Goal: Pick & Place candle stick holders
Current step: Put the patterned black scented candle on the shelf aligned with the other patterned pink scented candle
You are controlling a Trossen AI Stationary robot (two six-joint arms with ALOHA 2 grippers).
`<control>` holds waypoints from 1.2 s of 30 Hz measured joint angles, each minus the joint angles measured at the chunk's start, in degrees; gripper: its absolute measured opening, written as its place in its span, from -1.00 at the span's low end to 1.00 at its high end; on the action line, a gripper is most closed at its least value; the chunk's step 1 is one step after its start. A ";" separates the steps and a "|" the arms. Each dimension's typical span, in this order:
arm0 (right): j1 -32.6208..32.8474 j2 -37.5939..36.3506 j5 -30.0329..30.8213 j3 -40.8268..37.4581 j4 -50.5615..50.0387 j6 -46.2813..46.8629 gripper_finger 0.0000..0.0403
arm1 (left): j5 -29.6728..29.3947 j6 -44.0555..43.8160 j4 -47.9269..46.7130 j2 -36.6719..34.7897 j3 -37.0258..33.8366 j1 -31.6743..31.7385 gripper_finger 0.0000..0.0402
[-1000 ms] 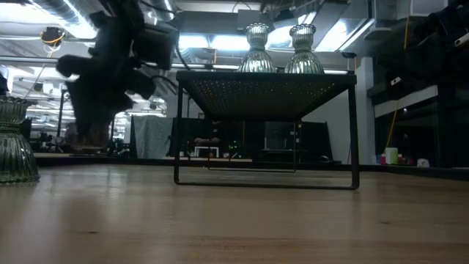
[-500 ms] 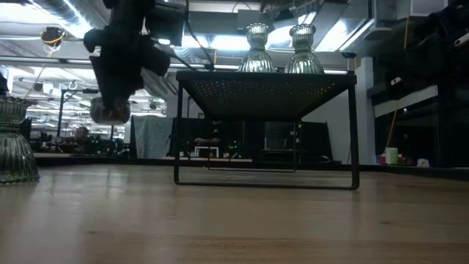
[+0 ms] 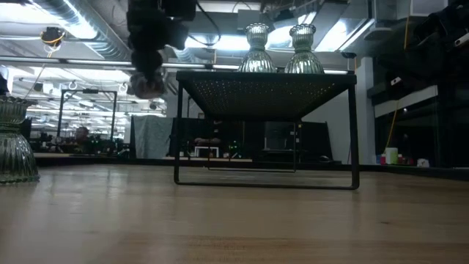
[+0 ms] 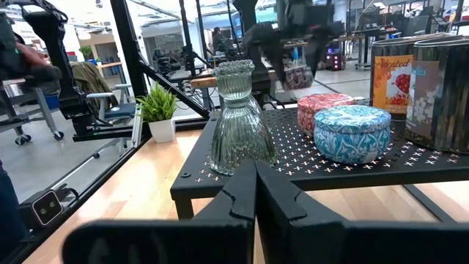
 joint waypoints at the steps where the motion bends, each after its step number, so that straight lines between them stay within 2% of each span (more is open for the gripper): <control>1: 0.01 0.00 0.01 0.00 0.00 -0.01 -0.97 | 0.00 0.00 -0.26 0.36 1.00 0.10 0.49; 21: -0.01 0.00 0.00 0.00 0.00 0.00 -0.97 | -0.22 9.97 0.28 12.02 19.51 -0.40 0.49; 27: 0.00 0.01 0.01 0.00 0.01 0.01 -0.97 | 0.31 9.69 4.98 13.98 20.50 -2.03 0.49; 36: 0.00 0.01 0.00 0.00 0.01 0.00 -0.97 | 0.58 12.43 6.94 13.98 20.50 -5.87 0.49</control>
